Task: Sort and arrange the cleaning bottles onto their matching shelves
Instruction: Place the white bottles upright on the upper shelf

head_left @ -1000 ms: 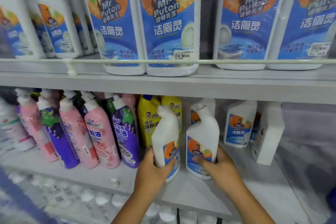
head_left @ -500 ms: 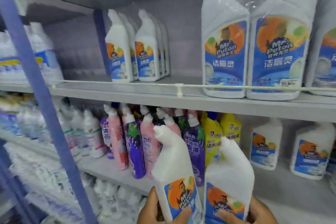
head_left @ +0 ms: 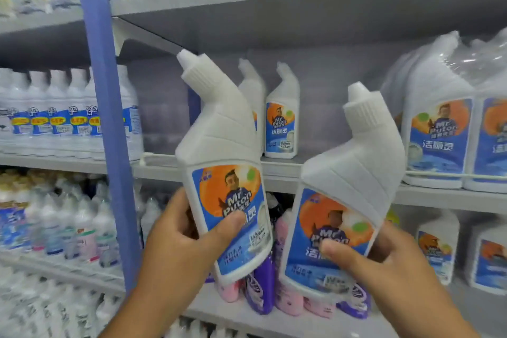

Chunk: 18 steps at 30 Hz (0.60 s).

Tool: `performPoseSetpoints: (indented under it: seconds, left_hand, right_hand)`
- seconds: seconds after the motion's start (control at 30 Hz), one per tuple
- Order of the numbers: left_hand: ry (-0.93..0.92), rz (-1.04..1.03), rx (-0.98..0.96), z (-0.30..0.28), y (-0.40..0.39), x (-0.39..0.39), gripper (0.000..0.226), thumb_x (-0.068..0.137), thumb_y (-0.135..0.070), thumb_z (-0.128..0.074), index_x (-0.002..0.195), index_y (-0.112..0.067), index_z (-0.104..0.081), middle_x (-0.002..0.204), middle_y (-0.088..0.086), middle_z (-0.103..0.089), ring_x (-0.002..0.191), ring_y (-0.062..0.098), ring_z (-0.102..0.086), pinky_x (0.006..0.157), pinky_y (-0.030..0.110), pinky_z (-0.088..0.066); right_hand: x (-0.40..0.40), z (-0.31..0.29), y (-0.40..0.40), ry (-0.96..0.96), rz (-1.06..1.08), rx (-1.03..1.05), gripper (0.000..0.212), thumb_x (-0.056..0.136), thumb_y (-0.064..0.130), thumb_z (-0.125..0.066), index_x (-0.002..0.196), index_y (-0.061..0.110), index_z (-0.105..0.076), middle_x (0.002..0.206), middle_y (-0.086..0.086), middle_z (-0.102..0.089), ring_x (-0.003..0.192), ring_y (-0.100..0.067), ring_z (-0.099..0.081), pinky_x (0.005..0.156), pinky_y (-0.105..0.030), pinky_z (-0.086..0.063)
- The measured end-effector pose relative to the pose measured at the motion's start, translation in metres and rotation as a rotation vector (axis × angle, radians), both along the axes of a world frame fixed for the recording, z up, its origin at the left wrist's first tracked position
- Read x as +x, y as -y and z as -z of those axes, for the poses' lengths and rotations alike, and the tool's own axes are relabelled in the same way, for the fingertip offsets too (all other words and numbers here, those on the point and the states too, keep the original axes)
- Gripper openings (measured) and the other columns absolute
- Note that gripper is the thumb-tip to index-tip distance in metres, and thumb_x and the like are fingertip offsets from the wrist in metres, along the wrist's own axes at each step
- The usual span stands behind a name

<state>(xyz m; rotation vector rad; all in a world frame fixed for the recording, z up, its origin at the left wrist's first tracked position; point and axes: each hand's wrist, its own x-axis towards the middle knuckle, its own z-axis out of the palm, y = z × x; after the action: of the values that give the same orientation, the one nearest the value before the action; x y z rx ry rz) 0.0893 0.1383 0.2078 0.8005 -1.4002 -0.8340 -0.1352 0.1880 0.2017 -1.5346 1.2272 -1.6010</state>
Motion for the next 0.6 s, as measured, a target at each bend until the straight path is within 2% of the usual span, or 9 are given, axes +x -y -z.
performPoseSetpoints:
  seconds: [0.1, 0.17, 0.27, 0.37, 0.53, 0.6]
  left_hand:
    - [-0.019, -0.078, -0.144, -0.031, 0.024, 0.004, 0.042, 0.064, -0.037, -0.074, 0.106, -0.035, -0.067, 0.096, -0.017, -0.078, 0.087, 0.001, -0.074, 0.064, 0.011, -0.055]
    - [-0.01, -0.13, -0.22, -0.047, 0.039, 0.002, 0.04, 0.068, -0.041, -0.075, 0.107, -0.039, -0.066, 0.1, -0.018, -0.077, 0.091, 0.001, -0.074, 0.069, 0.014, -0.057]
    - [0.055, -0.195, -0.274, -0.069, 0.068, 0.0, 0.031, 0.079, -0.039, -0.078, 0.107, -0.042, -0.064, 0.1, -0.023, -0.075, 0.091, -0.001, -0.072, 0.073, 0.019, -0.058]
    - [0.113, -0.195, -0.276, -0.084, 0.1, -0.002, 0.03, 0.085, -0.034, -0.079, 0.111, -0.038, -0.065, 0.102, -0.021, -0.075, 0.092, 0.0, -0.072, 0.079, 0.027, -0.059]
    - [0.152, -0.084, -0.146, -0.095, 0.157, 0.002, 0.034, 0.084, -0.037, -0.081, 0.114, -0.035, -0.066, 0.105, -0.016, -0.077, 0.094, 0.004, -0.074, 0.086, 0.036, -0.06]
    - [0.177, -0.049, -0.092, -0.097, 0.177, 0.003, 0.036, 0.082, -0.04, -0.082, 0.115, -0.035, -0.066, 0.106, -0.016, -0.076, 0.094, 0.005, -0.074, 0.083, 0.034, -0.059]
  right_hand:
    - [0.0, -0.04, 0.018, 0.0, 0.02, -0.145, 0.038, 0.06, 0.032, -0.078, 0.098, 0.029, -0.073, 0.091, 0.012, -0.08, 0.085, -0.004, -0.076, 0.071, -0.02, -0.056]
    - [-0.005, -0.067, 0.035, -0.004, 0.047, -0.229, 0.033, 0.065, 0.032, -0.077, 0.097, 0.032, -0.072, 0.093, 0.016, -0.079, 0.088, -0.001, -0.075, 0.075, -0.02, -0.055]
    - [-0.015, -0.099, 0.068, -0.085, 0.062, -0.298, 0.027, 0.073, 0.03, -0.081, 0.097, 0.04, -0.074, 0.098, 0.017, -0.078, 0.094, -0.002, -0.074, 0.088, -0.033, -0.055]
    - [-0.023, -0.112, 0.106, -0.138, 0.093, -0.273, 0.031, 0.082, 0.023, -0.084, 0.108, 0.034, -0.072, 0.101, 0.013, -0.079, 0.098, -0.01, -0.075, 0.095, -0.045, -0.057]
    - [-0.021, -0.113, 0.158, -0.088, 0.083, -0.095, 0.026, 0.084, 0.014, -0.082, 0.107, 0.024, -0.074, 0.098, 0.005, -0.08, 0.094, -0.017, -0.077, 0.094, -0.048, -0.059]
    - [-0.021, -0.112, 0.175, -0.065, 0.061, -0.013, 0.026, 0.085, 0.011, -0.081, 0.108, 0.02, -0.075, 0.098, -0.001, -0.08, 0.092, -0.021, -0.078, 0.092, -0.049, -0.06]
